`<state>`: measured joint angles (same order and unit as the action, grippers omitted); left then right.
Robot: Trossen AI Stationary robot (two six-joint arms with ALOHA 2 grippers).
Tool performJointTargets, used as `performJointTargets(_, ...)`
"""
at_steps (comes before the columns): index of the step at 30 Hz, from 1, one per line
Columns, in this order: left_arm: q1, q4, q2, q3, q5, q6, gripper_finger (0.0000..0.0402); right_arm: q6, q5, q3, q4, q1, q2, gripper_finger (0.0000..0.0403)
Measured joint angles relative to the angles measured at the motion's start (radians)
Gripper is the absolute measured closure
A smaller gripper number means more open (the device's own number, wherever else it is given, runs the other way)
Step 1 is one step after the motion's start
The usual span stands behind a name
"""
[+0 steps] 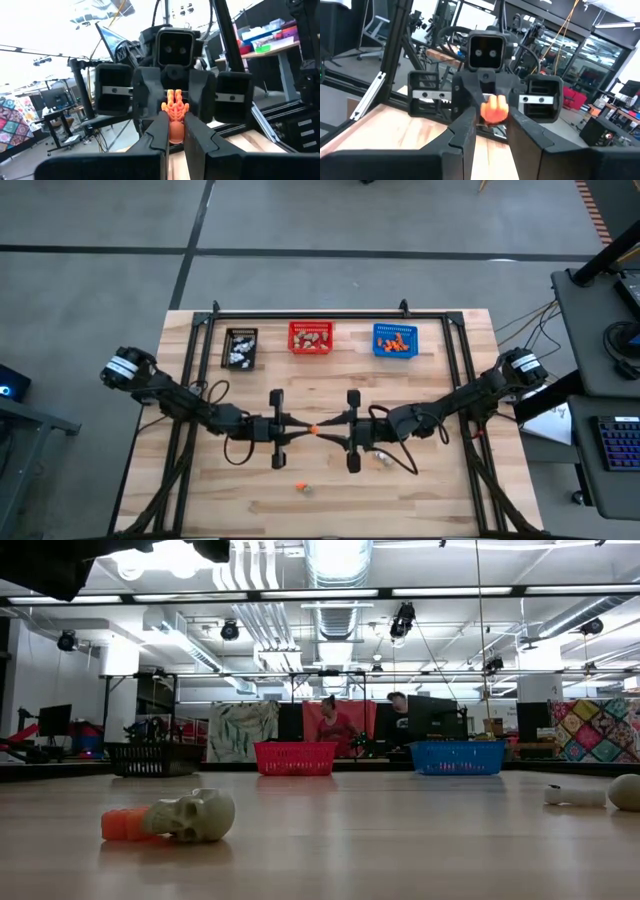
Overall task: Sort Halloween decoration
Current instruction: Put the orange skeleton toy into the blue bin
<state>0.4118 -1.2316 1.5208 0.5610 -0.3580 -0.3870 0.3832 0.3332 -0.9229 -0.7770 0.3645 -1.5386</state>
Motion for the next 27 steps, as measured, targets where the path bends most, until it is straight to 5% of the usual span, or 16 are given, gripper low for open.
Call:
performJointTargets(19, -0.017, -0.001, 0.0, 0.001, -0.002, 0.019, 0.0393, 0.001, -0.115, -0.008, -0.025, -0.055, -0.001, 0.0306)
performJointTargets(27, -0.017, -0.001, 0.0, 0.001, -0.002, 0.022, 0.0392, -0.005, -0.125, -0.008, -0.026, -0.06, -0.001, 0.0376)
